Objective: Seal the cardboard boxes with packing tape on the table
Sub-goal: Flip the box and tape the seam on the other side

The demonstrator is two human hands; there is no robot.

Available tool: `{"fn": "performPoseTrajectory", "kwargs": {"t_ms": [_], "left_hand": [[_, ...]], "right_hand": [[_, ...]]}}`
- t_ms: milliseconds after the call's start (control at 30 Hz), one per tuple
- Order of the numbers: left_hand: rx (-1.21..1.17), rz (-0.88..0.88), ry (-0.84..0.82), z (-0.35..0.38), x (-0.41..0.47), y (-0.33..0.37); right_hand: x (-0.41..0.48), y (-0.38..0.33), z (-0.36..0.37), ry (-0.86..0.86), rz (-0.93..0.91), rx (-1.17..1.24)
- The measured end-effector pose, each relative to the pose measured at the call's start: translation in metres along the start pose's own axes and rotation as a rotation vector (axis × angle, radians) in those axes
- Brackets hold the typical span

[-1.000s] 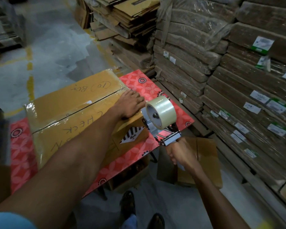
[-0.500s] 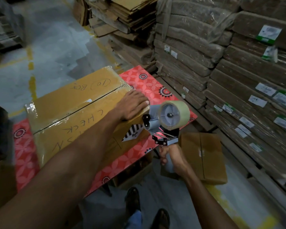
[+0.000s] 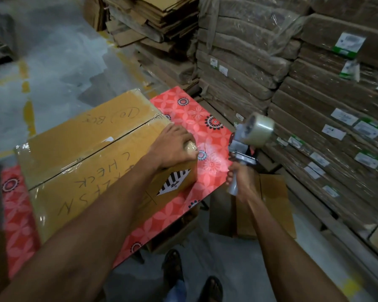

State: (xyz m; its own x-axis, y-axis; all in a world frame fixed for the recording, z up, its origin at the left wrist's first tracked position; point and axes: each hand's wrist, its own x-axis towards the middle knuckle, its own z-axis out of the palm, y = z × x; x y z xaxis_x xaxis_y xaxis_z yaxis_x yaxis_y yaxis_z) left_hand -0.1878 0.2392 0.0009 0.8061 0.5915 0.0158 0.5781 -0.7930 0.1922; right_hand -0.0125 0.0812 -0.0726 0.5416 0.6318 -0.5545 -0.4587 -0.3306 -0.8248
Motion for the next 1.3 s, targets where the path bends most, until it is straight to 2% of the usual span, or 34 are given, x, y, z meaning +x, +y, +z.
{"fn": "performPoseTrajectory", "kwargs": {"t_ms": [100, 167, 233, 400, 500, 567, 633, 667, 767, 867, 1033, 1300], "left_hand": [[0.014, -0.003, -0.011, 0.001, 0.001, 0.002], [0.029, -0.003, -0.025, 0.002, 0.002, 0.0], [0.036, 0.002, -0.033, 0.002, 0.002, 0.0], [0.083, 0.008, -0.036, -0.001, 0.001, -0.002], [-0.025, 0.036, -0.061, -0.01, 0.007, -0.017], [-0.131, -0.028, 0.044, -0.018, 0.018, -0.044], [-0.132, -0.18, 0.174, -0.028, 0.03, -0.086], [-0.113, -0.255, 0.195, -0.032, 0.034, -0.108], [-0.064, -0.352, 0.114, -0.043, 0.049, -0.161], [-0.075, -0.384, 0.046, -0.052, 0.068, -0.19], [-0.103, -0.364, 0.059, -0.055, 0.076, -0.221], [-0.148, -0.367, 0.017, -0.054, 0.093, -0.228]], "right_hand": [[0.04, -0.006, 0.012, 0.107, -0.091, -0.52], [0.063, -0.003, 0.022, 0.098, -0.164, -0.816], [0.084, 0.004, 0.032, 0.086, -0.211, -0.952], [0.114, 0.029, 0.044, 0.056, -0.16, -1.165], [0.115, 0.021, 0.046, 0.018, -0.13, -1.321], [0.114, -0.011, 0.056, 0.143, -0.201, -1.315], [0.103, -0.06, 0.081, 0.262, -0.412, -1.271], [0.096, -0.084, 0.101, 0.236, -0.521, -1.212], [0.066, -0.13, 0.178, -0.125, -0.736, -1.059], [0.054, -0.129, 0.255, -0.403, -0.88, -1.144], [0.071, -0.122, 0.317, -0.458, -0.798, -1.187], [0.077, -0.11, 0.314, -0.362, -0.79, -1.248]]}}
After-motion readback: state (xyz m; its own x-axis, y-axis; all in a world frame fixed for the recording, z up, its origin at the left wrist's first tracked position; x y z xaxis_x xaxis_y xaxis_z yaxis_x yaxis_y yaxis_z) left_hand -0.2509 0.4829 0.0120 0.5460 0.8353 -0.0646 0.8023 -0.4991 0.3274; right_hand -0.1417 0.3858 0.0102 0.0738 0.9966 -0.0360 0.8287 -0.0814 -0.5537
